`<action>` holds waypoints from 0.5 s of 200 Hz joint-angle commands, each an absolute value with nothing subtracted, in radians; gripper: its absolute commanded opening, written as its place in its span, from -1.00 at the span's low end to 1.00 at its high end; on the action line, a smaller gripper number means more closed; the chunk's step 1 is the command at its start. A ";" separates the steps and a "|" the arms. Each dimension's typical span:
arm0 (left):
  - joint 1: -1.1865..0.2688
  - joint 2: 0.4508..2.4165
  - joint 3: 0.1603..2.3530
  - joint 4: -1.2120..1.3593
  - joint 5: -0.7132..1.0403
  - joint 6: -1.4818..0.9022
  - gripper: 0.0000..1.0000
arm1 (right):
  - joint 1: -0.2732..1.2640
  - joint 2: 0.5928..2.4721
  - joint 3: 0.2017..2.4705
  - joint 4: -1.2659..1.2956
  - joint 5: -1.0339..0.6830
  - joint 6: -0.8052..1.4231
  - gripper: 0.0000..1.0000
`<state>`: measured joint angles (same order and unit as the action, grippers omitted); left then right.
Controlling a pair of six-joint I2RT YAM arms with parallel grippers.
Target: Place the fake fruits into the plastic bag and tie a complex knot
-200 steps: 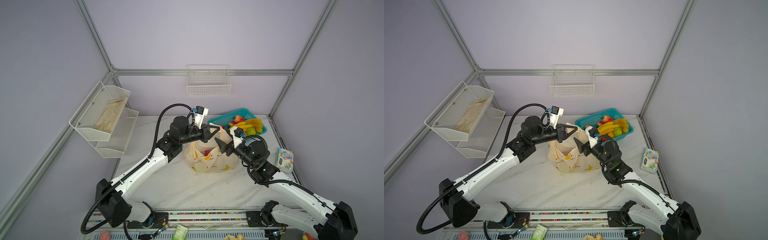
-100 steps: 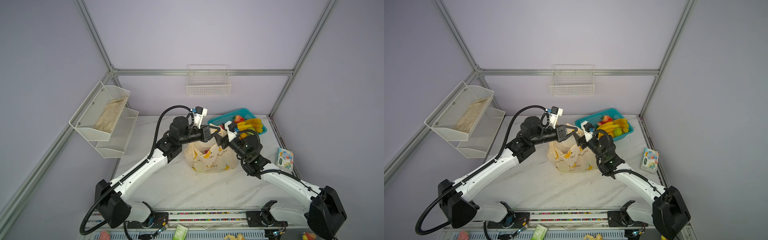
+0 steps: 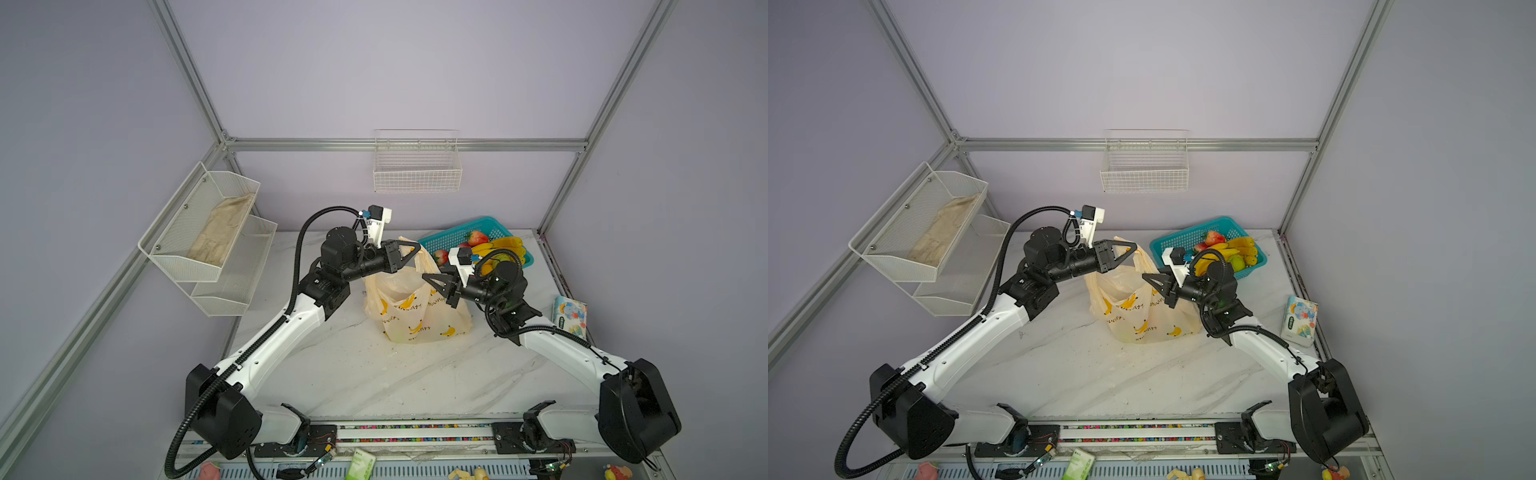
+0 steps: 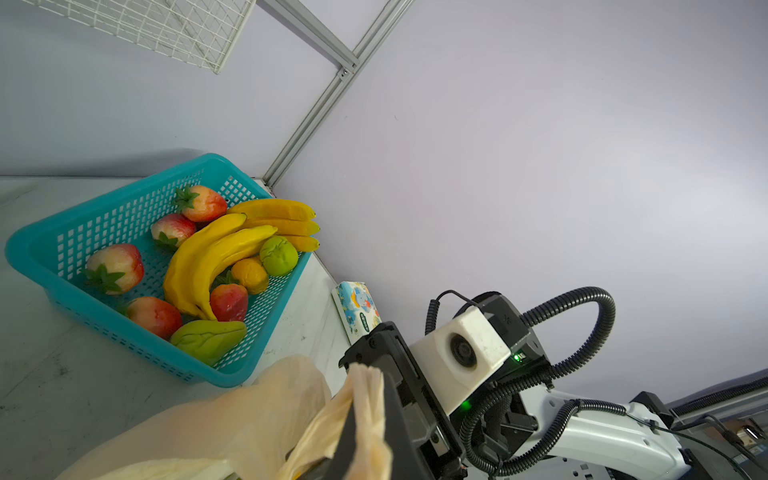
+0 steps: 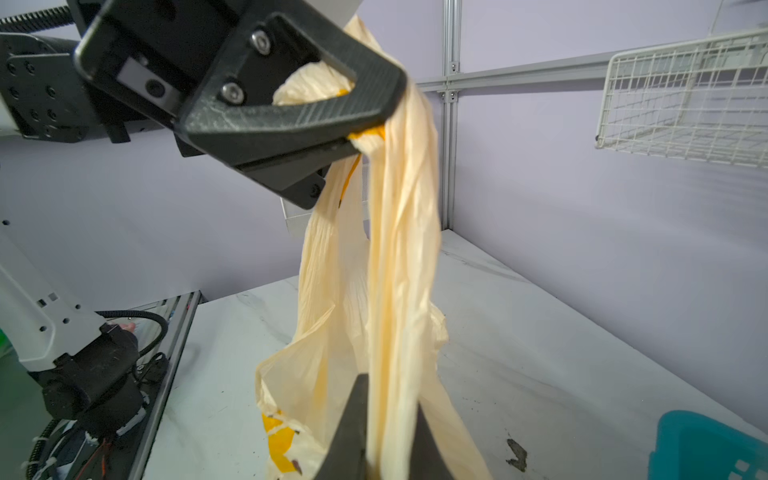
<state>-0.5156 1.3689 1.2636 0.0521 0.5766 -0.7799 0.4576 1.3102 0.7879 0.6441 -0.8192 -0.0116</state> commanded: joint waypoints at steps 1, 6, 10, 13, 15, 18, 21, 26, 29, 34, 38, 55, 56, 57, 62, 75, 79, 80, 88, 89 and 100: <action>-0.509 1.356 1.223 0.141 0.599 -0.806 -1.00 | 0.453 1.305 0.771 0.659 -0.793 0.021 -0.75; -0.509 1.356 1.220 0.141 0.601 -0.809 -1.00 | 0.455 1.303 0.773 0.654 -0.758 0.023 -0.72; -0.511 1.355 1.217 0.142 0.601 -0.811 -1.00 | 0.456 1.303 0.773 0.650 -0.729 0.023 -0.67; -0.512 1.354 1.216 0.141 0.601 -0.813 -1.00 | 0.457 1.301 0.773 0.649 -0.705 0.023 -0.62; -0.512 1.354 1.215 0.142 0.602 -0.814 -1.00 | 0.457 1.299 0.773 0.649 -0.690 0.025 -0.57; -0.512 1.352 1.214 0.142 0.605 -0.817 -1.00 | 0.460 1.297 0.773 0.649 -0.660 0.025 -0.51; -0.512 1.352 1.212 0.142 0.607 -0.819 -1.00 | 0.463 1.292 0.771 0.650 -0.628 0.024 -0.45; -0.513 1.350 1.210 0.142 0.609 -0.823 -1.00 | 0.471 1.284 0.766 0.652 -0.583 0.017 -0.37; -0.515 1.349 1.208 0.142 0.609 -0.826 -1.00 | 0.476 1.279 0.763 0.654 -0.557 0.010 -0.30; -0.517 1.347 1.206 0.143 0.609 -0.829 -1.00 | 0.489 1.268 0.756 0.660 -0.512 -0.003 -0.17; -0.518 1.345 1.202 0.143 0.607 -0.831 -1.00 | 0.501 1.261 0.752 0.667 -0.473 -0.014 -0.05; -0.528 1.344 1.198 0.145 0.604 -0.837 -1.00 | 0.569 1.239 0.742 0.674 -0.300 -0.087 0.19; -0.528 1.345 1.198 0.145 0.604 -0.838 -1.00 | 0.574 1.239 0.742 0.674 -0.291 -0.090 0.20; -0.530 1.345 1.198 0.146 0.604 -0.839 -1.00 | 0.578 1.238 0.743 0.674 -0.277 -0.096 0.22; -0.532 1.345 1.199 0.144 0.604 -0.840 -1.00 | 0.600 1.238 0.744 0.673 -0.220 -0.115 0.29; -0.541 1.349 1.201 0.144 0.606 -0.847 -1.00 | 0.646 1.237 0.744 0.691 -0.107 -0.158 0.37; -0.544 1.349 1.203 0.145 0.606 -0.848 -1.00 | 0.660 1.236 0.744 0.704 -0.067 -0.167 0.40; -0.544 1.349 1.203 0.145 0.606 -0.848 -1.00 | 0.660 1.237 0.743 0.707 -0.058 -0.169 0.41; -0.549 1.350 1.206 0.145 0.606 -0.853 -1.00 | 0.685 1.239 0.741 0.733 0.012 -0.184 0.46; -0.549 1.351 1.206 0.144 0.606 -0.854 -1.00 | 0.689 1.240 0.739 0.736 0.020 -0.186 0.47; -0.555 1.350 1.207 0.145 0.603 -0.857 -1.00 | 0.723 1.245 0.739 0.777 0.114 -0.209 0.52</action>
